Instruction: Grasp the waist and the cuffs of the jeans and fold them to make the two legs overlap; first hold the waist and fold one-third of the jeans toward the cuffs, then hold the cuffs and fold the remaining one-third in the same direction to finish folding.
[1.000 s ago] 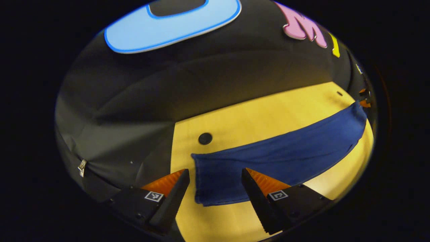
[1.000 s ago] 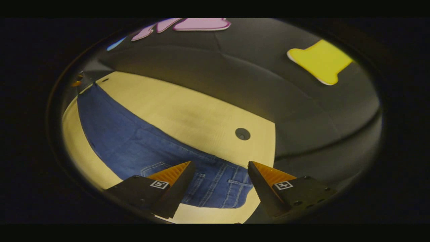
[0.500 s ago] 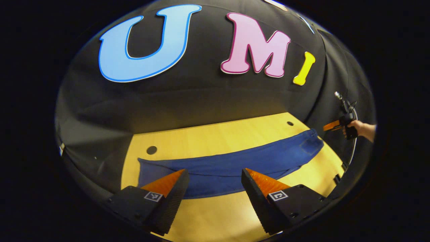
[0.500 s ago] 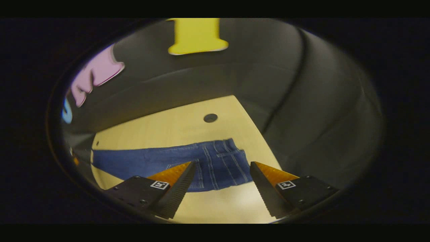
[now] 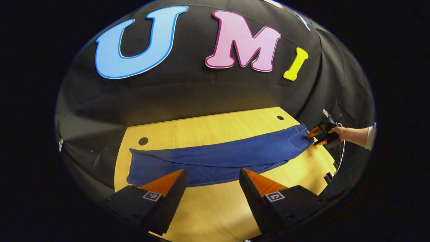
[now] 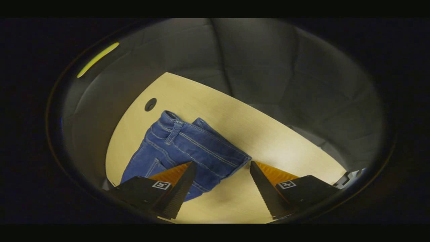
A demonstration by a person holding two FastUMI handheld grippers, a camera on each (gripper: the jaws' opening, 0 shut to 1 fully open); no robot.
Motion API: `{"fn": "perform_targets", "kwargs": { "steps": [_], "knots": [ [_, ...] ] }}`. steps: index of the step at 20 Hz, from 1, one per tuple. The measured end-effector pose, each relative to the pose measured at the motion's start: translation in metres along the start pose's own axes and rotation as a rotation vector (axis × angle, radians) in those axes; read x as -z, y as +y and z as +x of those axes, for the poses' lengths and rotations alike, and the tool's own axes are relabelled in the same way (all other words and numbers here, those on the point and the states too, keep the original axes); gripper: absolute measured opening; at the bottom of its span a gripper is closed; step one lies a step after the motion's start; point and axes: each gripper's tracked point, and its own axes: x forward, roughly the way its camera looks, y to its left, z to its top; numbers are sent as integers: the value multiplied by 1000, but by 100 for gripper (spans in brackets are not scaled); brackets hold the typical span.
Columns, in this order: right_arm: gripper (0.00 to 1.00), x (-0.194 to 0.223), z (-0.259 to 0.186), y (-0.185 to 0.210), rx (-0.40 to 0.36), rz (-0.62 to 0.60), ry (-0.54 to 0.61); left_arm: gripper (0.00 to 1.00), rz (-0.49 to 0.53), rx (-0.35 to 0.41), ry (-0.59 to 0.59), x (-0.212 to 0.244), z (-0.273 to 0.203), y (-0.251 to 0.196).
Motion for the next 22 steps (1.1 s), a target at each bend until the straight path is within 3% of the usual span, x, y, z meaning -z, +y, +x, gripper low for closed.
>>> {"fn": "perform_targets", "kwargs": {
  "steps": [2,6,8,10,11,13,15,16,17,18,19,20,21,22],
  "knots": [
    [96,-4,5,8,-35,-13,-1,96,16,-4,10,2,5,-3],
    [29,-9,8,24,-96,22,-10,96,37,-10,32,7,11,-9],
    [37,-13,11,26,-104,-5,-35,96,43,-11,18,7,11,-9],
    [19,-20,-3,29,-115,-40,-91,96,22,-8,9,8,8,-6],
    [0,-27,-14,34,-128,-62,-129,96,3,1,12,10,7,-3],
    [19,-38,-41,50,-161,-117,-206,96,-13,10,13,12,7,7],
    [18,-44,-76,73,-195,-191,-284,96,-27,7,4,16,1,23],
    [0,-43,-94,87,-219,-223,-322,96,-33,9,-2,18,-5,30],
    [0,-43,-117,106,-249,-255,-372,96,-38,12,-11,20,-12,38],
    [18,-40,-141,121,-250,-278,-429,96,-47,14,-19,24,-20,47],
    [0,-33,-156,145,-277,-307,-467,96,-58,14,-19,29,-25,54],
    [23,-12,-173,174,-309,-356,-466,96,-70,13,-23,35,-33,66],
    [5,5,-187,197,-335,-396,-475,96,-76,11,-29,40,-41,73],
    [5,21,-204,223,-369,-436,-498,96,-79,4,-29,45,-48,82]
  ]
}}
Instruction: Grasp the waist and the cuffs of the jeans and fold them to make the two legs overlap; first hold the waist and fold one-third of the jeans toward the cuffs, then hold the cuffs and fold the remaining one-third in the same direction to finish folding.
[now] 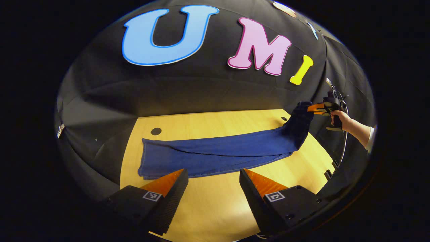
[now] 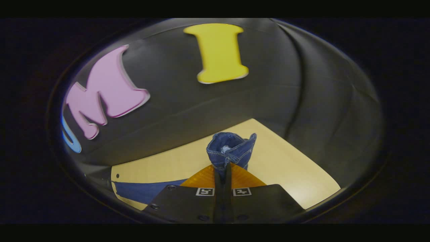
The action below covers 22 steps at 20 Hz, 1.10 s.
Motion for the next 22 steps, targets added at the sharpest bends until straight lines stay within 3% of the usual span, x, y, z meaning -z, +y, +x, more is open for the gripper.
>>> {"fn": "perform_targets", "kwargs": {
  "steps": [1,2,5,6,8,9,10,12,13,14,15,18,19,21,22],
  "knots": [
    [0,-2,-10,32,-36,-43,-12,96,0,-12,-1,5,-7,10],
    [5,1,-17,66,-72,-82,-21,96,-1,-21,-3,10,-15,19],
    [5,31,-31,154,-181,-178,-9,96,-40,-37,-4,26,-31,42],
    [9,43,-32,180,-216,-210,-4,96,-61,-42,-3,32,-34,48],
    [18,103,-29,250,-298,-286,47,96,-112,-49,3,46,-39,59],
    [5,136,-26,266,-326,-300,86,96,-129,-55,5,50,-40,63],
    [5,168,-18,283,-345,-313,125,96,-144,-60,8,56,-39,67],
    [0,245,6,306,-365,-357,223,96,-173,-69,23,65,-37,74],
    [23,282,10,318,-378,-383,271,97,-191,-74,33,67,-36,76],
    [5,312,15,326,-387,-403,315,97,-210,-78,42,70,-33,78],
    [0,340,19,332,-395,-421,356,97,-235,-78,51,73,-30,80],
    [8,373,24,321,-416,-436,453,97,-279,-83,75,73,-20,85],
    [0,375,20,325,-438,-422,467,97,-288,-83,82,73,-14,88],
    [7,378,17,334,-482,-389,483,97,-313,-76,97,71,-2,90],
    [23,380,10,342,-515,-364,500,97,-327,-70,105,68,5,92]
  ]
}}
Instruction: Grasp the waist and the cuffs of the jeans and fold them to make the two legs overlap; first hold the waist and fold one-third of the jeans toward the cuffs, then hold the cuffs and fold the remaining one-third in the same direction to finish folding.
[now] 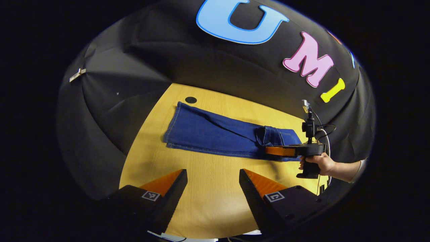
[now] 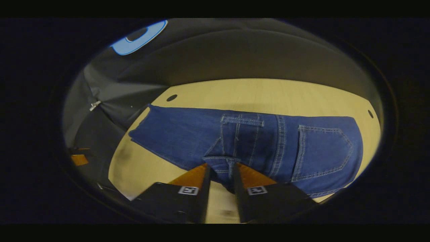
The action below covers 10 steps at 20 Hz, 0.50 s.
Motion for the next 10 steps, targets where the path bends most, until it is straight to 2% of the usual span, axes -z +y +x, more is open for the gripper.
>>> {"fn": "perform_targets", "kwargs": {
  "steps": [3,4,5,6,7,10],
  "knots": [
    [72,-11,-16,10,-53,3,-21,97,-37,21,49,-8,25,2],
    [77,-16,-27,11,-64,-15,-39,97,-54,27,71,-11,35,3],
    [98,-23,-40,11,-79,-30,-65,97,-76,31,98,-15,43,6],
    [100,-30,-55,10,-97,-38,-93,97,-102,36,117,-20,52,11],
    [98,-37,-71,6,-111,-41,-123,97,-138,46,147,-21,61,16],
    [98,-46,-116,-20,-112,-44,-188,97,-215,-24,233,-37,86,55]
  ]
}}
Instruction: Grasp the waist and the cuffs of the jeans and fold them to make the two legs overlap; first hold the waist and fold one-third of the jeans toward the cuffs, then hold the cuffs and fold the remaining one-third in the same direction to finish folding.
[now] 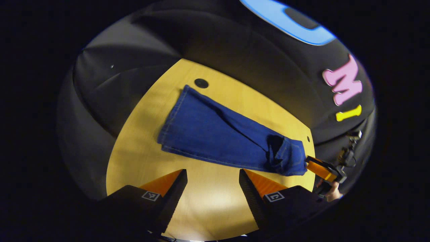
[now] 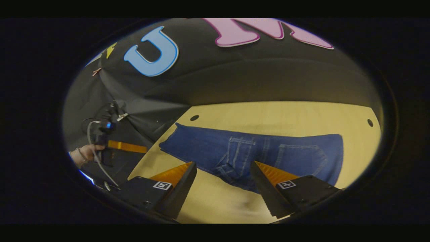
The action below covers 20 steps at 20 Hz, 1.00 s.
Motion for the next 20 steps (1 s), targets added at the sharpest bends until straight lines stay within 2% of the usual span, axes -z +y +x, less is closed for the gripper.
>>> {"fn": "perform_targets", "kwargs": {
  "steps": [1,3,6,7,8,9,10,11,13,14,16,18,20],
  "knots": [
    [100,-2,-14,-10,10,4,-16,97,-6,-39,22,-9,8,14],
    [98,-1,-46,-34,38,24,-30,97,-18,-110,64,-22,22,35],
    [98,15,-80,-67,93,68,-31,97,-96,-138,102,-37,47,48],
    [98,23,-86,-76,113,80,-26,97,-108,-151,118,-40,56,51],
    [98,27,-93,-86,133,89,-22,92,-102,-182,140,-39,63,59],
    [98,31,-97,-93,149,95,-18,97,-100,-214,159,-35,67,64],
    [98,34,-103,-100,166,98,-18,92,-111,-219,178,-31,76,67],
    [98,34,-106,-105,174,97,-20,92,-121,-234,201,-27,83,70],
    [98,30,-111,-110,176,98,-26,94,-106,-284,200,-32,86,79],
    [98,30,-111,-111,172,102,-19,90,-92,-303,207,-29,86,79],
    [98,35,-110,-114,168,95,2,91,3,-347,281,-24,90,80],
    [98,35,-110,-111,153,95,9,92,107,-353,330,-25,90,77],
    [98,34,-111,-111,151,93,6,93,97,-349,312,-29,93,74]
  ]
}}
